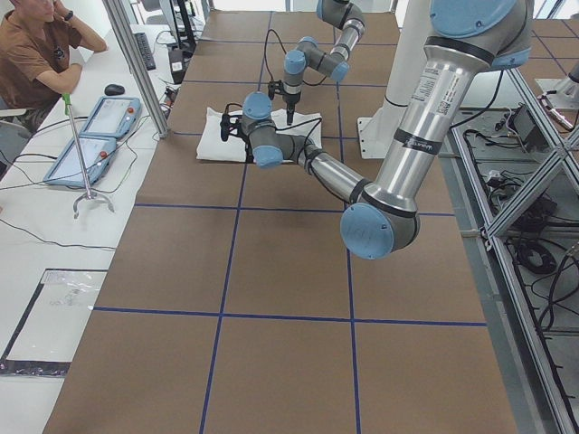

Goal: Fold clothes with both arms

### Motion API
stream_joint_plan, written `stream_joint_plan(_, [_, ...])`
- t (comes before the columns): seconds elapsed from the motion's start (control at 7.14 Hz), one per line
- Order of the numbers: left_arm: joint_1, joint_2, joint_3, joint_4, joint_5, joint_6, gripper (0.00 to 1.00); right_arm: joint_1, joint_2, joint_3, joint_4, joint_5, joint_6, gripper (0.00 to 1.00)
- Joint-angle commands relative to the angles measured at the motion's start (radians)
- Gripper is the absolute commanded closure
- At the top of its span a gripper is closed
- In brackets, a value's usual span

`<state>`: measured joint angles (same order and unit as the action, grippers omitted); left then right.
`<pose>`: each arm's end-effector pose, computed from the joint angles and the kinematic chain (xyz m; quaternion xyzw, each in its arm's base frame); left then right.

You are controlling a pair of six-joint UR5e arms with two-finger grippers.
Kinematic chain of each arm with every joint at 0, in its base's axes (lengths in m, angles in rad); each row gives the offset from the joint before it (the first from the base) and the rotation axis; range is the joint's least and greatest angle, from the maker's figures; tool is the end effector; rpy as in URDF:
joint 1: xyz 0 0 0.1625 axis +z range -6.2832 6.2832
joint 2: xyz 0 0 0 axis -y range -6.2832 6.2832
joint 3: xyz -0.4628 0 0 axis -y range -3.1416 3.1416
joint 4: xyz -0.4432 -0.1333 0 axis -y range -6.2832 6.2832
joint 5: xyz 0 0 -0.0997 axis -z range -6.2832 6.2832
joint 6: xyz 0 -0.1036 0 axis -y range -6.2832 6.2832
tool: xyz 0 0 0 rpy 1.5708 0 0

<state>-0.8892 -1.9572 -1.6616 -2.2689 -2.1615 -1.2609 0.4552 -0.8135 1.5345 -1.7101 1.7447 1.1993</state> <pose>0.3734 -0.5803 0.3288 0.0993 0.5746 -0.0728 0.8091 -0.6590 -0.4510 0.2367 0.0386 -0.2950 0.0150 0.9546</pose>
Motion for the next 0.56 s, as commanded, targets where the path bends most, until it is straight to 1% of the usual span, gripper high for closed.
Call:
stream_joint_plan(0.0, [0.001,0.001,0.0,-0.001,0.002,0.0,0.0,-0.013,0.01,-0.019,-0.006,-0.025,-0.026,0.0])
stream_joint_plan(0.42, [0.007,0.0,0.002,-0.001,0.005,0.0,0.0,-0.013,0.002,-0.022,-0.023,-0.033,-0.035,0.0])
